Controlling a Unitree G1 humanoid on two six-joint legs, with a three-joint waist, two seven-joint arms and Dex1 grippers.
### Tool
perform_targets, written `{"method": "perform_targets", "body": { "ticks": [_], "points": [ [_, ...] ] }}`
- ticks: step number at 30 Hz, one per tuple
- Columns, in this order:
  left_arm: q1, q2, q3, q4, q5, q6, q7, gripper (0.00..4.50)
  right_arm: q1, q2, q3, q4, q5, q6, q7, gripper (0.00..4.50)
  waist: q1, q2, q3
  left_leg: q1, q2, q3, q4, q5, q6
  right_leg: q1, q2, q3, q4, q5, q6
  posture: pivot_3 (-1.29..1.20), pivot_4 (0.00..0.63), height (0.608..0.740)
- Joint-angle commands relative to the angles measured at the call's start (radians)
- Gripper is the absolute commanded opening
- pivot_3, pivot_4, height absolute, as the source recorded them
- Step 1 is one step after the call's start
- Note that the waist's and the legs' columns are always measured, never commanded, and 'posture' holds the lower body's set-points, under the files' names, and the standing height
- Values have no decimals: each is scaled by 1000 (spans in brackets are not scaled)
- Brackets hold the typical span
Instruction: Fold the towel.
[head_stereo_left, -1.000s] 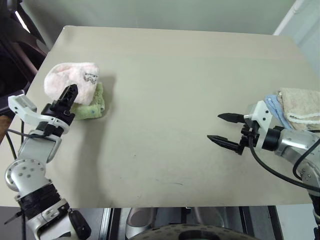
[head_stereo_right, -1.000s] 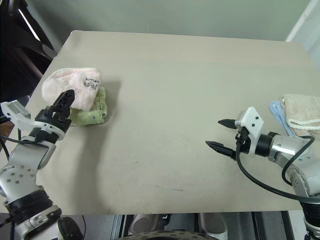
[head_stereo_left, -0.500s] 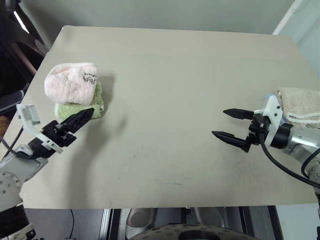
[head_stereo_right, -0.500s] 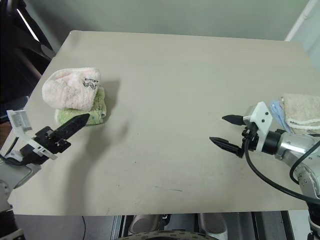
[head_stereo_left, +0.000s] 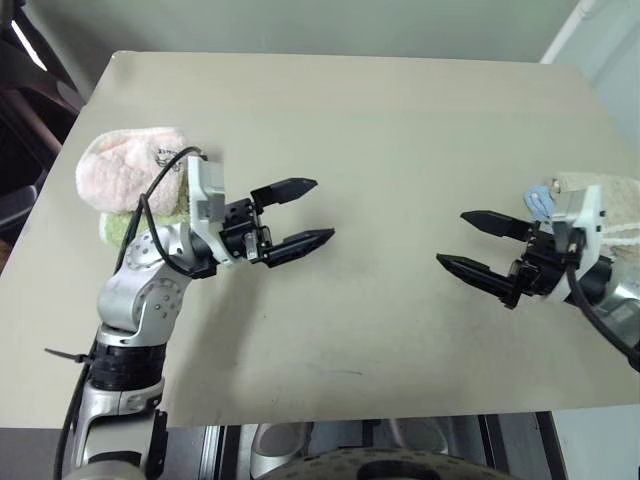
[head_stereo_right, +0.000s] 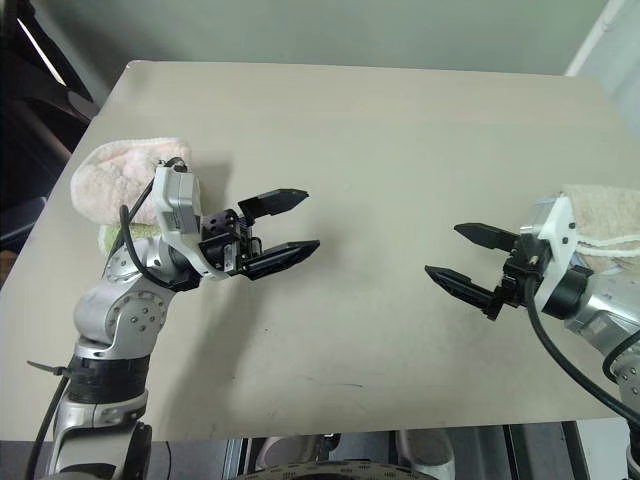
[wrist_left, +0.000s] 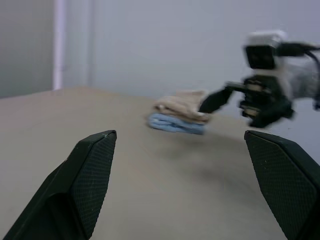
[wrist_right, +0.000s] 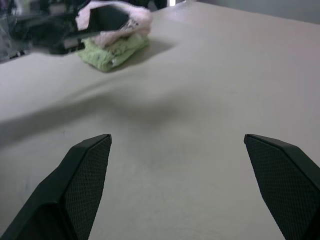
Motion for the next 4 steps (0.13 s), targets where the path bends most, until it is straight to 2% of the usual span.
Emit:
{"method": "perform_targets", "body": {
  "ticks": [1,4],
  "points": [
    [-26,25,-30,21,48,-80,-125,4442,37,-38,-53,-49,21,5,10,4500,0,0,0,0,0,0,0,0,1,0,0,0,0,0,0,0,150,733],
    [-26,13,-51,2,52,-86,-147,4442,66,-51,-74,-62,31,3,11,4500,0,1,0,-2,0,0,1,-2,3,0,-1,0,-1,-1,0,0,150,733]
  ]
}}
